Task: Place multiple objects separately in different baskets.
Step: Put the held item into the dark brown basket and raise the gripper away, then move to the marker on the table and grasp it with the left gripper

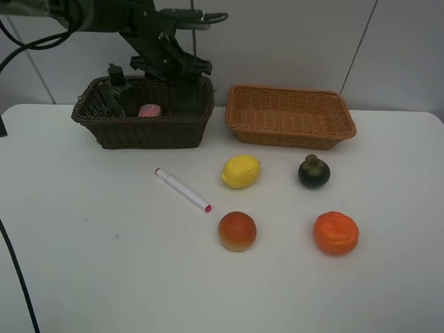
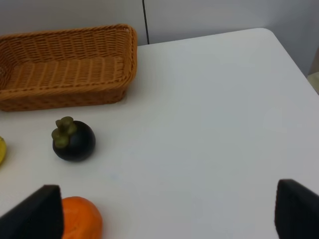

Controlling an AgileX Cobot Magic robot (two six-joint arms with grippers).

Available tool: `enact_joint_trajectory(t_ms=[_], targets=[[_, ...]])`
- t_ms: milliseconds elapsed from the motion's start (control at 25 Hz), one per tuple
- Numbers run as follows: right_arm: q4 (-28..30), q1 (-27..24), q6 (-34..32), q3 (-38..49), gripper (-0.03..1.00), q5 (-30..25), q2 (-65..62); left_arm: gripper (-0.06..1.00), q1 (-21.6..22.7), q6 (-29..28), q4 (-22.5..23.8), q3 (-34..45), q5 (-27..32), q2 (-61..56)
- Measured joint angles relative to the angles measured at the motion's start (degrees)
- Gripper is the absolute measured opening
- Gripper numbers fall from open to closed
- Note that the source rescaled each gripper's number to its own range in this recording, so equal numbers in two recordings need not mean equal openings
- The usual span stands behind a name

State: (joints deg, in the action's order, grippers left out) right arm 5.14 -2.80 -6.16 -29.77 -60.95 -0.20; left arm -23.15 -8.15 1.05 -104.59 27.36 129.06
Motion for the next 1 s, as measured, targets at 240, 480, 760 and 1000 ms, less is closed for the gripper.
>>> enact_joint_trajectory(t_ms=[240, 480, 760, 1000], targets=[[0.0, 0.0, 0.0, 0.0, 1.00, 0.0, 0.0, 1.00, 0.0, 0.0, 0.5, -0.2, 7.4, -1.8], [0.0, 0.0, 0.0, 0.0, 1.00, 0.0, 0.0, 1.00, 0.0, 8.2, -0.5, -8.9, 30.0, -7.0], [0.0, 0.0, 0.0, 0.0, 1.00, 0.0, 0.0, 1.00, -3.6, 33.6, -1.9, -13.5, 41.3, -7.7], [0.0, 0.0, 0.0, 0.0, 1.00, 0.0, 0.0, 1.00, -10.9, 42.8, -1.7, -11.5, 41.3, -7.7]])
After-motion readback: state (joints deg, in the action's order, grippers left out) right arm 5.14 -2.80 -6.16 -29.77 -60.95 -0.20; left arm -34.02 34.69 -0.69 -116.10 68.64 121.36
